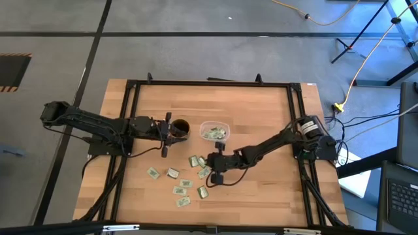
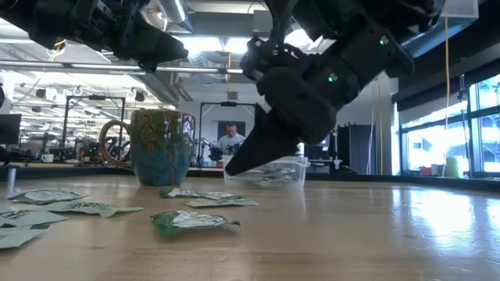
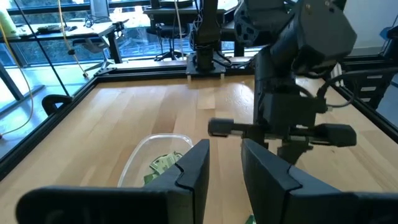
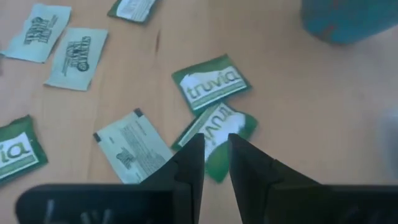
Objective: Pick and place items into bin
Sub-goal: Put the green truvia pack into the transparent bin
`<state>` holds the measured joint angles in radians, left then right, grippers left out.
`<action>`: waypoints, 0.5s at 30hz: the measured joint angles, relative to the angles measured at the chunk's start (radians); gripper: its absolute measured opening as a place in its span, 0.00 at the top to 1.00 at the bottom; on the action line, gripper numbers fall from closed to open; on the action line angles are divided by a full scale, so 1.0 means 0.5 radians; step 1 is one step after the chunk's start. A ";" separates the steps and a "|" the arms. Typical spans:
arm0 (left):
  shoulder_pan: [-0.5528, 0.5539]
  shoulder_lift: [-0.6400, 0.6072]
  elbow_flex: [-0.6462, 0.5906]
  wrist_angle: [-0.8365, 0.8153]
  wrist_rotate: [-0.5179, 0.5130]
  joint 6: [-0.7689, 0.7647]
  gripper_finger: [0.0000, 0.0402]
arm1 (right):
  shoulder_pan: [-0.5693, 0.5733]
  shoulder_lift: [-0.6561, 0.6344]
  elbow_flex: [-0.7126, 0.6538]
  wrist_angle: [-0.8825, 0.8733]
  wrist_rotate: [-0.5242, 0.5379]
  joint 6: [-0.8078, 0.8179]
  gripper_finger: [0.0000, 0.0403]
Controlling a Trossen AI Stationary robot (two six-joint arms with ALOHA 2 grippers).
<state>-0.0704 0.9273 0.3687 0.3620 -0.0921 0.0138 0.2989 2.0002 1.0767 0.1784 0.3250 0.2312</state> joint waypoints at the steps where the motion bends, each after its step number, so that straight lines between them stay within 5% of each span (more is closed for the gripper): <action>1: 0.001 0.000 0.000 0.000 0.000 0.000 0.78 | 0.000 0.015 0.000 0.020 -0.028 0.000 0.82; 15: 0.001 0.000 0.000 0.000 -0.001 0.000 0.78 | -0.002 0.040 0.000 0.026 -0.065 -0.020 0.81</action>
<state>-0.0701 0.9272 0.3687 0.3622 -0.0925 0.0139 0.2977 2.0201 1.0767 0.1916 0.2926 0.2212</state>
